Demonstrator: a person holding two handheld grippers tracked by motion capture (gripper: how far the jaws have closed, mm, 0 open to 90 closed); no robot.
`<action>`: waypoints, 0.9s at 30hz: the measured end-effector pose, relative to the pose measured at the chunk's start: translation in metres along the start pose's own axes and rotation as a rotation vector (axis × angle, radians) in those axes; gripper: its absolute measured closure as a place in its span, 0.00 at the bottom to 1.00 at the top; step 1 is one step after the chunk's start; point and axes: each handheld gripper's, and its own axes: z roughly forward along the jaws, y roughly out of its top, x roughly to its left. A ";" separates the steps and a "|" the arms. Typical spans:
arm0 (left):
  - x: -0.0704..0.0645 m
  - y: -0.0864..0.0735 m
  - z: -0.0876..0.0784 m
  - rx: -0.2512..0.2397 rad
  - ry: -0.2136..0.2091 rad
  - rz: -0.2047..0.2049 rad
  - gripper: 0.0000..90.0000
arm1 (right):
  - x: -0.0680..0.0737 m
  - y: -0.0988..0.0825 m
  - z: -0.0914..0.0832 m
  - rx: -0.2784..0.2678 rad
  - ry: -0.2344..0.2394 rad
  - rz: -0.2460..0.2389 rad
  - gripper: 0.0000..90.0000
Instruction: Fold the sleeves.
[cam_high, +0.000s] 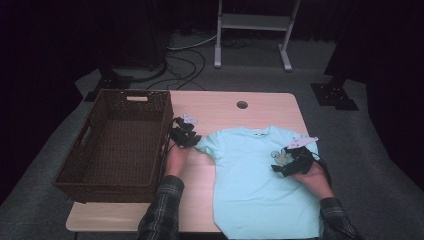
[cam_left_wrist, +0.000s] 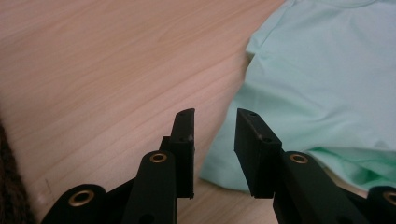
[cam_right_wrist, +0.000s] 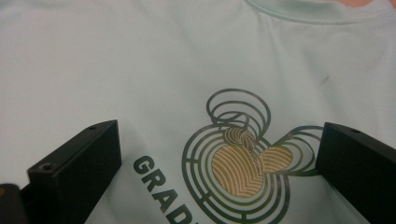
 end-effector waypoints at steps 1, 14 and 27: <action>0.000 -0.001 0.001 0.004 0.002 -0.009 0.78 | 0.000 0.000 0.000 0.000 0.000 0.000 0.00; 0.000 -0.009 0.011 0.085 0.022 -0.058 0.83 | 0.000 0.000 0.000 -0.001 0.000 -0.003 0.00; -0.003 -0.002 0.006 0.037 -0.032 -0.110 0.98 | 0.000 0.000 0.000 0.000 0.000 -0.004 0.00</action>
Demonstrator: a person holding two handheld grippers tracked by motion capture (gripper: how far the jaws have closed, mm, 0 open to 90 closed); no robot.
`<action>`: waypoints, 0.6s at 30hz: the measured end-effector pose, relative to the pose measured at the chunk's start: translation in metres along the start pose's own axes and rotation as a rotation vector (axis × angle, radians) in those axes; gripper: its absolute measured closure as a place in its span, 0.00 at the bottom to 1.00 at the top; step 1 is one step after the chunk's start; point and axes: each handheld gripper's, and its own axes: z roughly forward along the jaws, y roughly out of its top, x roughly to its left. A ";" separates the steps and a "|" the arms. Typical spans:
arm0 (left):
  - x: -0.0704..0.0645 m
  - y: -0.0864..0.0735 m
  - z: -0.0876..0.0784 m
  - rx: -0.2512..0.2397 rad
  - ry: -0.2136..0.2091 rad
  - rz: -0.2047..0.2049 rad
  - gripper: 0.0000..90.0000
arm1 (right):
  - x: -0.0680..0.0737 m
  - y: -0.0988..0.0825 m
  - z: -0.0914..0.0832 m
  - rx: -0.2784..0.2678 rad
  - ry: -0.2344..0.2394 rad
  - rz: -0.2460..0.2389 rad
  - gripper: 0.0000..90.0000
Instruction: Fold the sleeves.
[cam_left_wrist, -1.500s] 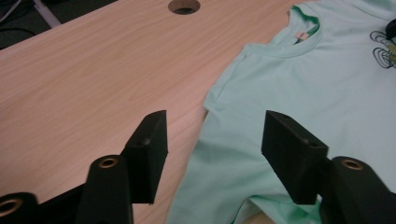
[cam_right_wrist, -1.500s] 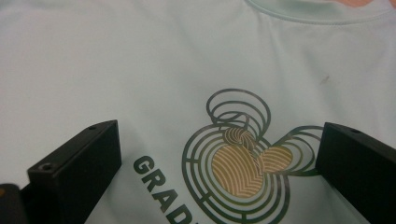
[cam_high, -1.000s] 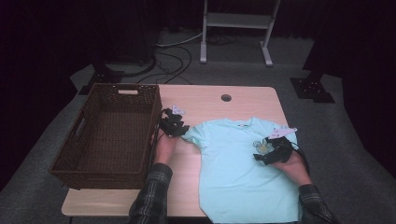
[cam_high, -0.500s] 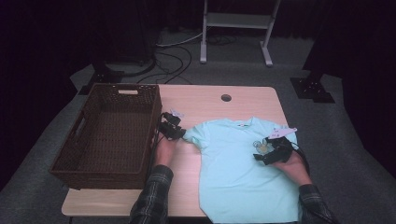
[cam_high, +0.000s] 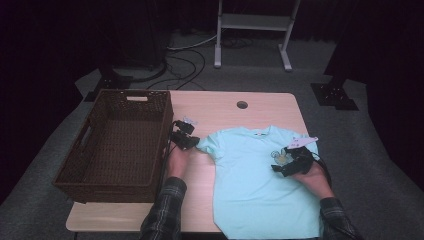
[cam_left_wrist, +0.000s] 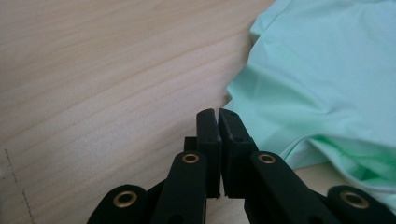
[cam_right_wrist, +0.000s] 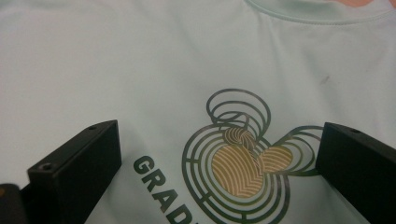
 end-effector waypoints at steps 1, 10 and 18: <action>-0.001 0.002 -0.001 -0.001 -0.002 0.004 0.98 | 0.000 0.000 0.000 0.000 0.000 0.000 0.00; -0.012 0.016 -0.011 -0.042 -0.032 0.009 0.98 | 0.000 0.000 0.000 0.000 0.000 0.002 0.00; -0.020 0.025 -0.016 -0.053 -0.042 0.023 0.98 | 0.000 0.000 0.000 0.000 0.000 0.003 0.00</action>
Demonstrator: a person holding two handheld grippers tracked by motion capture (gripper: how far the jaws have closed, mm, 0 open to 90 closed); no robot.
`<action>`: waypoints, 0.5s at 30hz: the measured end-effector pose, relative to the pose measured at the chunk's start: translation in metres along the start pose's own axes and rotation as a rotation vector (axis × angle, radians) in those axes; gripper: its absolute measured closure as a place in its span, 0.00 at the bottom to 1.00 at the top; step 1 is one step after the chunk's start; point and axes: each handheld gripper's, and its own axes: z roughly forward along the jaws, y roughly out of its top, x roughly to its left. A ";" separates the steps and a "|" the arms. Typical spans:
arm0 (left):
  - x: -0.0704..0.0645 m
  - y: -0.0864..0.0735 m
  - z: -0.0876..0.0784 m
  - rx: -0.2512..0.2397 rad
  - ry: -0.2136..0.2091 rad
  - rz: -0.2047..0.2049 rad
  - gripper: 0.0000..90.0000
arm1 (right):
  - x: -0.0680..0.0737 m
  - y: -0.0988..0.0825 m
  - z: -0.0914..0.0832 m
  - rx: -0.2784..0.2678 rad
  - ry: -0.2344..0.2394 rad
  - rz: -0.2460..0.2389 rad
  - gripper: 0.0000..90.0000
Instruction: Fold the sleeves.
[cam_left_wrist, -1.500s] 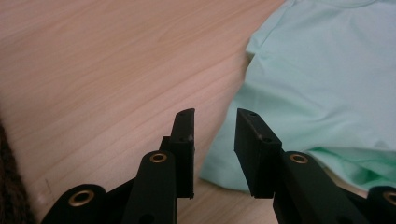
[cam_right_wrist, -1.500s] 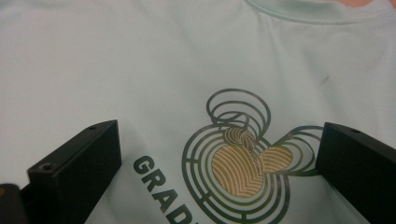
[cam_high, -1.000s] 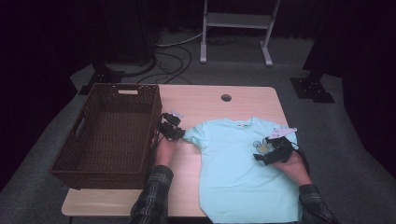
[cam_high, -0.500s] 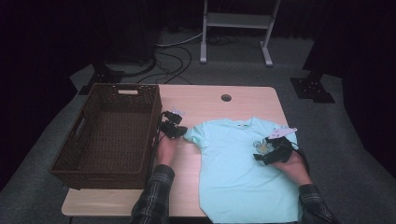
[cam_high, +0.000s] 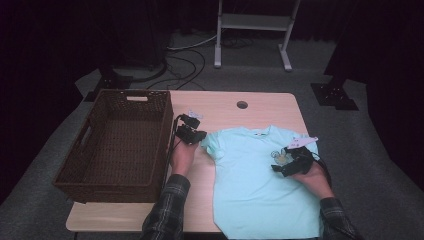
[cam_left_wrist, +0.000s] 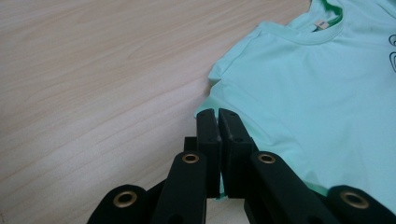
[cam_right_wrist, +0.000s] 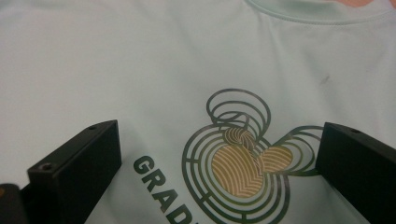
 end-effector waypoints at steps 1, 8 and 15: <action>-0.001 0.001 0.000 -0.004 -0.003 -0.002 0.98 | 0.000 0.000 0.000 0.000 0.000 0.000 0.00; -0.011 0.009 -0.002 -0.017 -0.016 0.011 0.98 | 0.000 0.000 0.000 -0.001 0.000 0.000 0.00; -0.020 0.014 -0.001 -0.021 -0.026 0.024 0.98 | 0.000 0.000 0.000 0.000 0.000 0.003 0.00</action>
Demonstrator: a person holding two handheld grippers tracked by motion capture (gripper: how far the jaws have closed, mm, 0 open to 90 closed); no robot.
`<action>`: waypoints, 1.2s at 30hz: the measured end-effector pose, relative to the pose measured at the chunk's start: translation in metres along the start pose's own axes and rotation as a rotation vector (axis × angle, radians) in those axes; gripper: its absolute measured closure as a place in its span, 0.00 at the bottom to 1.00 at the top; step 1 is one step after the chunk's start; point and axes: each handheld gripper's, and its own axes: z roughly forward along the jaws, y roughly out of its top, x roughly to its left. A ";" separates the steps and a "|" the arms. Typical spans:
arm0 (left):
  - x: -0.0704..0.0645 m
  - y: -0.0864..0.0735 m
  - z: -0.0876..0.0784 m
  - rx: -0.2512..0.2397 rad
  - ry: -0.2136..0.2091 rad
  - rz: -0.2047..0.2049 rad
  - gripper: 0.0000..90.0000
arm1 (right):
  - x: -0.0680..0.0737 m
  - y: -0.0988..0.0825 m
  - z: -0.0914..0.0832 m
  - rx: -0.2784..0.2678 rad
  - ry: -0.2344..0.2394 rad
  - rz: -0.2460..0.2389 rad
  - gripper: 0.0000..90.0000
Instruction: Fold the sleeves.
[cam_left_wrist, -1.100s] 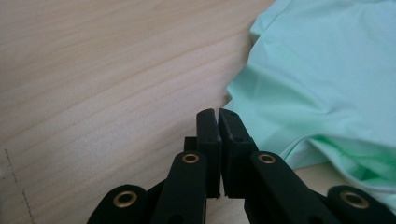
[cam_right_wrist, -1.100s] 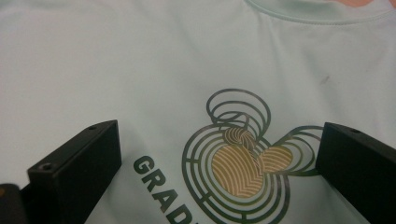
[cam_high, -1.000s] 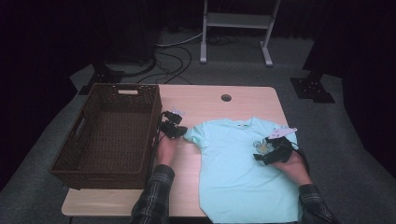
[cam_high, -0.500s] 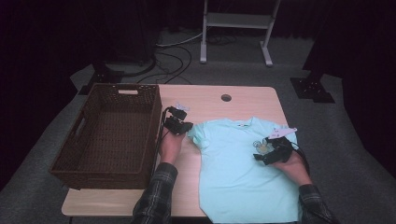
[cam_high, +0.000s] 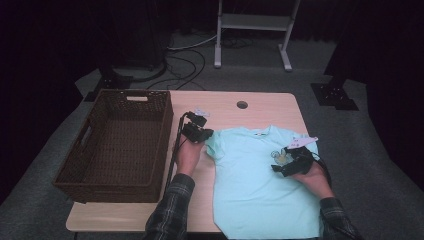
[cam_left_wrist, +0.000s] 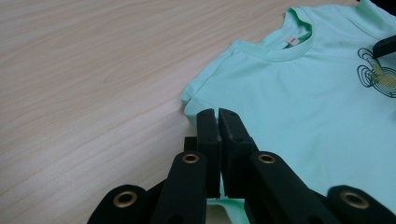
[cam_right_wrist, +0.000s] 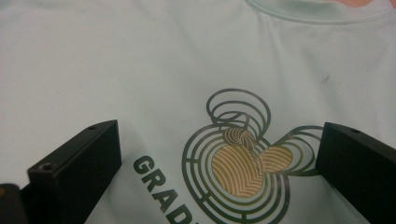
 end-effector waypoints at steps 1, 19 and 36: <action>-0.001 0.001 0.000 0.000 -0.002 0.005 0.98 | 0.000 0.000 0.000 0.000 0.000 -0.001 0.00; -0.026 0.015 0.018 0.000 -0.042 0.033 0.98 | 0.000 0.000 0.000 0.000 0.000 -0.003 0.00; -0.046 0.026 0.046 0.019 -0.089 0.047 0.98 | 0.000 0.000 0.000 -0.001 0.000 -0.004 0.00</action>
